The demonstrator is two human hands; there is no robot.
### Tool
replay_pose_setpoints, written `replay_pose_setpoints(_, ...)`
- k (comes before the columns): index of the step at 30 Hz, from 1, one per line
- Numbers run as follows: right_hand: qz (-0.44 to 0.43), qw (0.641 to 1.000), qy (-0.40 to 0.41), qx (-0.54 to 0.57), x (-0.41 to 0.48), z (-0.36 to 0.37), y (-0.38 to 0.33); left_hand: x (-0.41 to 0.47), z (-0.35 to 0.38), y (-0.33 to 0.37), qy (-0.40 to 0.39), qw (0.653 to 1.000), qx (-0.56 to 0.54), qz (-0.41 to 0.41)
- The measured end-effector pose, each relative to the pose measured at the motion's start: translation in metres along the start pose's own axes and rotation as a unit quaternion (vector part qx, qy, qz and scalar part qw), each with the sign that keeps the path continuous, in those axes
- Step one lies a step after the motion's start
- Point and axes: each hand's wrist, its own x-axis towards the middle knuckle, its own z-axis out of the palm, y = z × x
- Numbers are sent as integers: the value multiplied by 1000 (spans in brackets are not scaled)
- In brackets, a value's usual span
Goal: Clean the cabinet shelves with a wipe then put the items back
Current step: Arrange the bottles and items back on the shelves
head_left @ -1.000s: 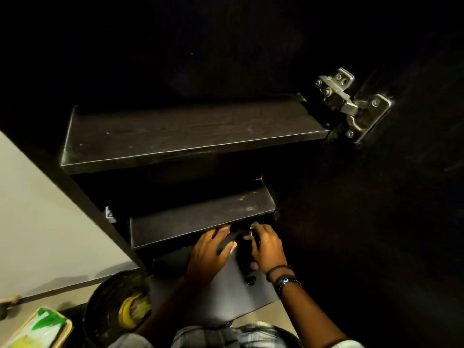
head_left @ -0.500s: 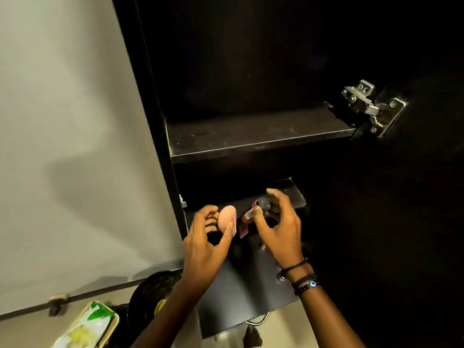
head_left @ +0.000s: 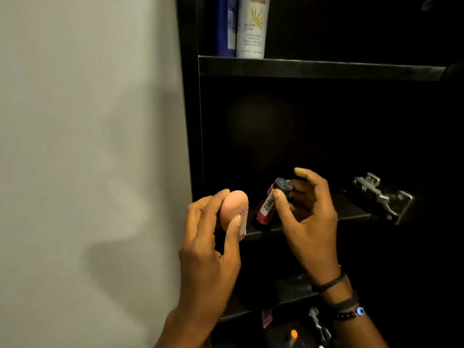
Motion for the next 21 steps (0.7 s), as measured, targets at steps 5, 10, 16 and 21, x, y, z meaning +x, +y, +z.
replay_pose_setpoints(5,8,998,-55,9,19,12,12,19,23,7,19,996,85,5)
replay_pose_setpoints(10,27,994,-103,22,23,20,29,29,46,6,6,989,145,-35)
replay_pose_setpoints(16,62,985,-159,18,20,23,45,27,52,-5,14,983,164,-81)
replay_pose_setpoints(21,64,981,-181,-6,23,27,49,19,57,-9,0,978,176,-115)
